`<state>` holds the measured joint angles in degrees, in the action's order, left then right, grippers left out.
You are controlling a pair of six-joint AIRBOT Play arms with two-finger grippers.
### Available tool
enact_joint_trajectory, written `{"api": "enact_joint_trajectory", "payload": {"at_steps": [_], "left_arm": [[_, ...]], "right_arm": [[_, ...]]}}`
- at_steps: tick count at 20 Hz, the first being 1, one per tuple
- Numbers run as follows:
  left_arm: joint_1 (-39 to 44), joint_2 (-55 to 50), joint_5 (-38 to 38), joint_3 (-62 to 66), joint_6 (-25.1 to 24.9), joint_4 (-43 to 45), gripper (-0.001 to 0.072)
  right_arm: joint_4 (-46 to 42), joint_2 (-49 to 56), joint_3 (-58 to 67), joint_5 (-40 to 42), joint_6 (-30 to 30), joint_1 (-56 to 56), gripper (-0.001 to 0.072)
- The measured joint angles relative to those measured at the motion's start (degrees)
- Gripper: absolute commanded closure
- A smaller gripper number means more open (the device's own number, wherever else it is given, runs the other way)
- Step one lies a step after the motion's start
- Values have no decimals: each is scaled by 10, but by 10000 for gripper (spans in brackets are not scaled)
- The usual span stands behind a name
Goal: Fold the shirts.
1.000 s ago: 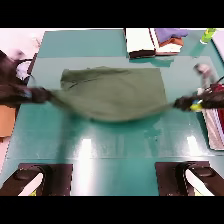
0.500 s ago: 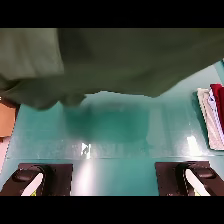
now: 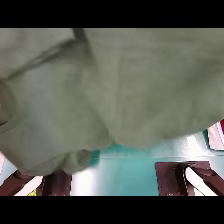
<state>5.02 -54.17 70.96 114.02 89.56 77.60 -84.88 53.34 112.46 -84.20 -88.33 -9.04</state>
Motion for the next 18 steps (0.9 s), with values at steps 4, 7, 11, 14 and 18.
{"api": "enact_joint_trajectory", "payload": {"at_steps": [4,7,11,14,18], "left_arm": [[0,-159,89,2,0,5,671],[0,-289,125,2,0,5,671],[0,-427,119,2,-8,11,671],[0,-481,79,3,-12,12,671],[-7,-504,85,5,-33,14,671]], "right_arm": [[-2,97,-100,2,10,36,695],[-1,185,-167,32,13,49,695],[3,301,-188,72,17,54,695],[20,373,-147,82,20,56,695],[33,417,-83,67,31,56,695]]}}
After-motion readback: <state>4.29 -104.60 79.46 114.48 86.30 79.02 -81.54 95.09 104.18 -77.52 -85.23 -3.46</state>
